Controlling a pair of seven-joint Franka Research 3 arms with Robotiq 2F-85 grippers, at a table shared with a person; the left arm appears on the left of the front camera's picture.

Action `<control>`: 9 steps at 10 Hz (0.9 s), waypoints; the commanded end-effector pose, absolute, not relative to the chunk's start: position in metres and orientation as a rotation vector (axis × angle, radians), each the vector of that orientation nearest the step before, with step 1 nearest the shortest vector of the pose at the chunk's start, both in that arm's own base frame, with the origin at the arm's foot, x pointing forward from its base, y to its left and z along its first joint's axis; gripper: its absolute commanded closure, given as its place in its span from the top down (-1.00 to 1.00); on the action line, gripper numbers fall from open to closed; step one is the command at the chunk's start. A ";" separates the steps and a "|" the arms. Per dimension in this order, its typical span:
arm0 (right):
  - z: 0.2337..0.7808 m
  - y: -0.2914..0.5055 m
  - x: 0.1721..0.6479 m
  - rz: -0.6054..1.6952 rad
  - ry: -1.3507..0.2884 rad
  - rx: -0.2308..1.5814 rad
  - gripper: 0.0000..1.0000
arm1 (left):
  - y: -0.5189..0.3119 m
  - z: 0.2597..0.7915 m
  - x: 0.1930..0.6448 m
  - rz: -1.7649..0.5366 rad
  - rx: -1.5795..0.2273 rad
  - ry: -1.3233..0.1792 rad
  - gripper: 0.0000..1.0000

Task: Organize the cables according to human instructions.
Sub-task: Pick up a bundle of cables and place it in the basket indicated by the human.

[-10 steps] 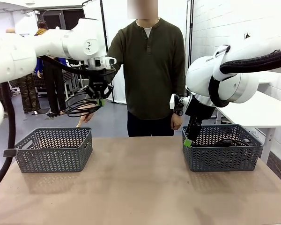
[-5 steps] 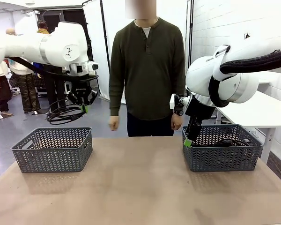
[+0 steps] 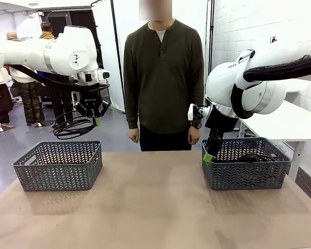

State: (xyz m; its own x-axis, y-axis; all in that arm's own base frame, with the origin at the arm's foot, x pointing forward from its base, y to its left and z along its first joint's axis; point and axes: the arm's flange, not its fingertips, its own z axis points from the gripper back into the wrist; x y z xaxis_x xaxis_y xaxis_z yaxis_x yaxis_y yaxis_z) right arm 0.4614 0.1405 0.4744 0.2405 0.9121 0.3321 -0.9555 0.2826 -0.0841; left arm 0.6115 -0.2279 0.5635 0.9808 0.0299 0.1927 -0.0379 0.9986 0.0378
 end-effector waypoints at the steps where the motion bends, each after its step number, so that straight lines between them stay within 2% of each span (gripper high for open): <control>1: 0.474 0.141 0.461 1.279 -0.344 0.143 1.00 | -0.225 0.568 0.616 0.042 0.055 -0.188 -1.00; 5: 0.474 0.141 0.461 1.279 -0.344 0.143 1.00 | -0.227 0.564 0.613 0.036 0.043 -0.189 -1.00; 9: 0.474 0.141 0.461 1.279 -0.344 0.143 1.00 | -0.184 0.561 0.607 0.012 0.092 -0.215 -1.00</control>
State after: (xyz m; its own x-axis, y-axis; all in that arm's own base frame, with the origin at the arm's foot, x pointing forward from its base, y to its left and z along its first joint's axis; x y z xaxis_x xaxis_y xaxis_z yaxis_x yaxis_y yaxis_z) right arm 0.4614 0.1405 0.4743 0.2405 0.9120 0.3322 -0.9555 0.2826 -0.0841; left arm 0.6170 -0.2040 0.5627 0.9821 0.0281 0.1864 -0.0397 0.9975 0.0588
